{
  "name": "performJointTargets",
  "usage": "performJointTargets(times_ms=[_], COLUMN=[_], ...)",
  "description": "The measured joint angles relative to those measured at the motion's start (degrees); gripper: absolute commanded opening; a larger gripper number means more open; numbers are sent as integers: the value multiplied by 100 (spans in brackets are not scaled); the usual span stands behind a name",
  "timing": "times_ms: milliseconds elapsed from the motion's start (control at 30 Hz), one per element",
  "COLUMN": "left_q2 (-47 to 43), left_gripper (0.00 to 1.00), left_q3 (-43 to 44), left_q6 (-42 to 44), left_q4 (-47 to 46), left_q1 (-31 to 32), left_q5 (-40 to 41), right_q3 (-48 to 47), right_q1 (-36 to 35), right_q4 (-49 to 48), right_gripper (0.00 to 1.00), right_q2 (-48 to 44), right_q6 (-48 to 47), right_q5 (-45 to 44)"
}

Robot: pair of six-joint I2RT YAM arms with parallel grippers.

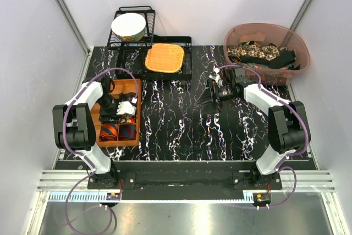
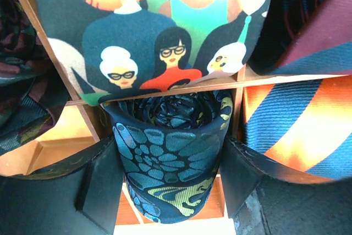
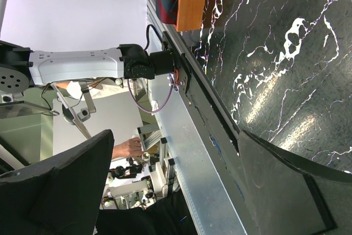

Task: Roll the ties
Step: Place the tie in the storage box, then reset both arms

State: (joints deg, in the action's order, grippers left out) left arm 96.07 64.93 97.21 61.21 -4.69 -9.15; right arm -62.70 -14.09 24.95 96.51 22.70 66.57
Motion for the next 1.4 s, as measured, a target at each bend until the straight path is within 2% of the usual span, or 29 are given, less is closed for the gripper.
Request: performJointTargets(times_ms=[367,1000,1400], left_q2=[-81,-411,-422], left_gripper=[74,78,79], left_q3=[63,155,752], left_q6=[28,83,-37], left_q4=[63,426,533], left_q1=[15,24,24], left_q5=[-13,-24,-24], right_q3=[0,-13,-76], right_q1=[0,2,15], right_q4=[0,2,24], right_gripper=[100,100,100], right_q2=[2,2,0], right_q6=[2,2,2], right_q5=[9,37,39])
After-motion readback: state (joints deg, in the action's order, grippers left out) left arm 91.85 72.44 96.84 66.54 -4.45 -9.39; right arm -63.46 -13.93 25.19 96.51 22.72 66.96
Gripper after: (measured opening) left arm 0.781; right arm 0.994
